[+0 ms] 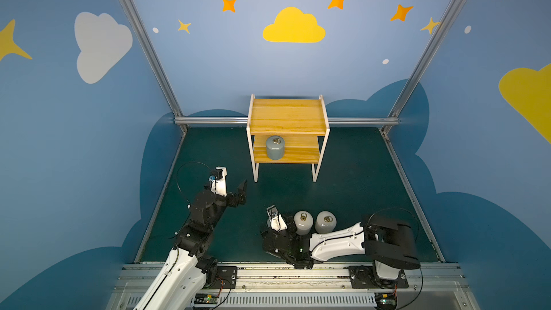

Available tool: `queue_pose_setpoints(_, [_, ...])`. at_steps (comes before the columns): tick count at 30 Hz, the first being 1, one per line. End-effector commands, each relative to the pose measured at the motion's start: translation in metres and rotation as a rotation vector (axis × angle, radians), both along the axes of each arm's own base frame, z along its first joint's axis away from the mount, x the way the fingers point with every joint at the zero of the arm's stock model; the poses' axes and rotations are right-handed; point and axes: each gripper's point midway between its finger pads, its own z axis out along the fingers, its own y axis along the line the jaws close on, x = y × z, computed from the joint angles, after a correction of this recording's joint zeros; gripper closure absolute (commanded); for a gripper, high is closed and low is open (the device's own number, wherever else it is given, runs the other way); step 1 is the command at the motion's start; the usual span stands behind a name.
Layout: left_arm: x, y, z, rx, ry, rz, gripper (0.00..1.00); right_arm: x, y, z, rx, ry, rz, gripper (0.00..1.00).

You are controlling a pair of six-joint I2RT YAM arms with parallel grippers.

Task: Remove the tea canisters from the shelf
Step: Place the tea canister at the center of the board, then pick up the tea canister from the shelf.

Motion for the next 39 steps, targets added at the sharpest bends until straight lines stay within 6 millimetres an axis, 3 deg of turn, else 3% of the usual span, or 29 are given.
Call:
queue_pose_setpoints(1, [-0.002,-0.001,-0.007,-0.006,0.022,-0.007,0.00,0.001,0.003,0.023,0.027,-0.029,-0.003,0.09])
queue_pose_setpoints(12, [-0.004,-0.002,-0.011,-0.016,0.043,-0.013,0.00,0.004,0.007,0.050,0.041,-0.063,0.031,0.09])
queue_pose_setpoints(22, [-0.010,-0.012,-0.031,-0.049,0.121,-0.066,0.00,0.024,-0.007,0.100,0.086,-0.114,0.038,0.09])
queue_pose_setpoints(29, [-0.012,-0.035,-0.032,-0.106,0.147,-0.180,0.00,0.056,-0.050,0.129,0.122,-0.106,-0.007,0.09])
queue_pose_setpoints(35, [-0.006,-0.053,-0.011,-0.138,0.108,-0.239,0.00,0.081,-0.105,0.141,0.141,-0.080,-0.077,0.09])
queue_pose_setpoints(39, [-0.001,-0.078,0.003,-0.114,0.085,-0.291,0.01,0.092,-0.140,0.144,0.147,-0.064,-0.124,0.09])
